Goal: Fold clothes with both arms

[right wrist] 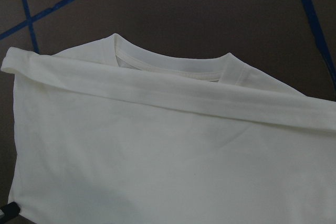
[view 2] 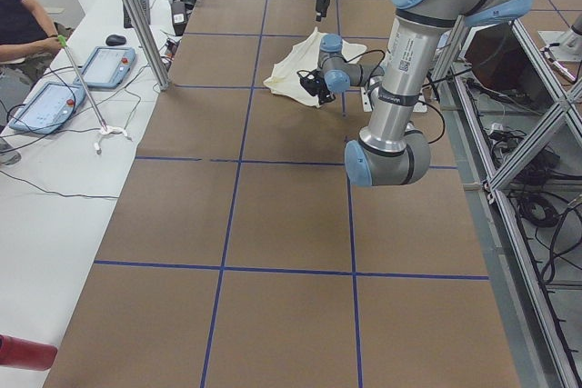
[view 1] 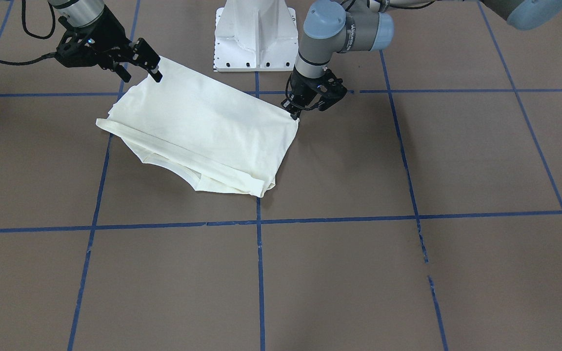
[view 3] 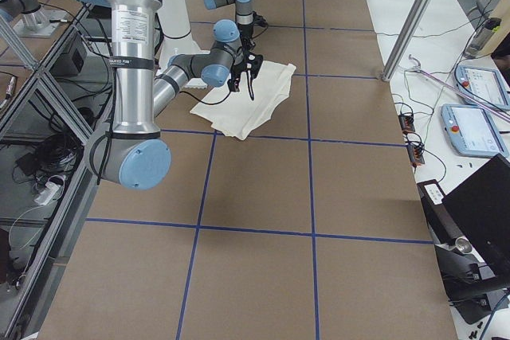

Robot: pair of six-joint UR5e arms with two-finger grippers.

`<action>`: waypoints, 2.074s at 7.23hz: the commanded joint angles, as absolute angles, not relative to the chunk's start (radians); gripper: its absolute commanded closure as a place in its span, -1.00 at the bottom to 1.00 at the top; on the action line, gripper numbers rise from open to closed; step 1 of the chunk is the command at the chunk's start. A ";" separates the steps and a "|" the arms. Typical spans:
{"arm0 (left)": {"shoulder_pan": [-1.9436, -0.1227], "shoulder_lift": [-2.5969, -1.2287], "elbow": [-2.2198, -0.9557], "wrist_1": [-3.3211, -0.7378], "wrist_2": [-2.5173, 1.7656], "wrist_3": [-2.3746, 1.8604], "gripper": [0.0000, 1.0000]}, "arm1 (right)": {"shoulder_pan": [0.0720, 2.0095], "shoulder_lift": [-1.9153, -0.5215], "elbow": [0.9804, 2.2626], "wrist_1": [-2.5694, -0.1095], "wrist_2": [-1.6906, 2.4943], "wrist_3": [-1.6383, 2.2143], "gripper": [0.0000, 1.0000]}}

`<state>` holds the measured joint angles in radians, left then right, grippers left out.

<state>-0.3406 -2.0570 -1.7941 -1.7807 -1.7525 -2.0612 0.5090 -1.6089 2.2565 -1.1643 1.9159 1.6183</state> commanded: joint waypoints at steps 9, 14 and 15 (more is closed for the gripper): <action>-0.690 -2.480 -1.025 -2.259 -1.675 -1.542 1.00 | 0.526 -1.603 2.227 -1.163 1.914 1.620 -1.00; -0.741 -2.455 -1.017 -2.278 -1.629 -1.531 0.27 | 0.528 -1.588 2.210 -1.164 1.910 1.620 -1.00; -0.745 -2.444 -1.019 -2.279 -1.629 -1.528 -0.25 | 0.526 -1.588 2.210 -1.164 1.910 1.620 -1.00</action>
<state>-0.7336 -2.4571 -1.0172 -2.2789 -1.6298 -1.5314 0.5260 -1.5896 2.2119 -1.1642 1.9104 1.6199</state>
